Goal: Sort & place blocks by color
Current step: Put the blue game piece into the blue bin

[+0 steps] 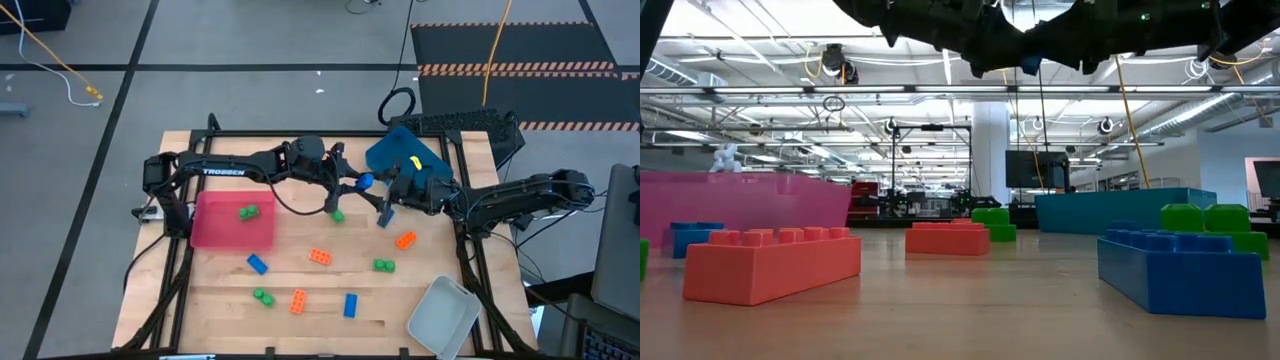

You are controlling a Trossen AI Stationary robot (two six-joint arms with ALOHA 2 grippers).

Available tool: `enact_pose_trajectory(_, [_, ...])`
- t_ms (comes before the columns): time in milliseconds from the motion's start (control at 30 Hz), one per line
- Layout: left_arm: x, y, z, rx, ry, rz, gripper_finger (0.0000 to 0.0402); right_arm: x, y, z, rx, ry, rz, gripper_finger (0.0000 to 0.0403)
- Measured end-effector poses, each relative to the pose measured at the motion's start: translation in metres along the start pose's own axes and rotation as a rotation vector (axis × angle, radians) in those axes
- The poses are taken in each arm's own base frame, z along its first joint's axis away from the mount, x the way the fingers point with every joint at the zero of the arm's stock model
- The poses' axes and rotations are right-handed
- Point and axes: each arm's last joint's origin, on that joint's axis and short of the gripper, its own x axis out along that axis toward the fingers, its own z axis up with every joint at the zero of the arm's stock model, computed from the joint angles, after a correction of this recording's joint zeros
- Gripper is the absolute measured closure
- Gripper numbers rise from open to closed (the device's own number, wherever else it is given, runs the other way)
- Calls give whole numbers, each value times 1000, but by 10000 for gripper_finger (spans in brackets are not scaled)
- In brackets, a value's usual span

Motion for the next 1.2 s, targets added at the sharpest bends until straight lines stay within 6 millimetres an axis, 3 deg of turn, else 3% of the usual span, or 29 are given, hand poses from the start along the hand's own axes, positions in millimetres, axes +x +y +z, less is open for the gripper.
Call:
enact_pose_trajectory(133, [0, -2, -1, 11, 10, -12, 224, 0, 1, -1, -25, 17, 4, 273])
enact_pose_trajectory(367, [-1, -1, -10, 40, 136, 66, 186, -2, 2, -2, -176, 40, -48, 275])
enact_pose_trajectory(633, [-29, 6, -20, 134, 478, 474, 186, -12, -9, -10, -347, 253, -374, 275])
enact_pose_trajectory(800, [-43, 8, -19, 122, 569, 659, 188, -17, -22, -21, -408, 405, -602, 275])
enact_pose_trajectory(1200, [-47, 10, -20, 96, 585, 693, 205, -31, -56, -49, -344, 655, -857, 275])
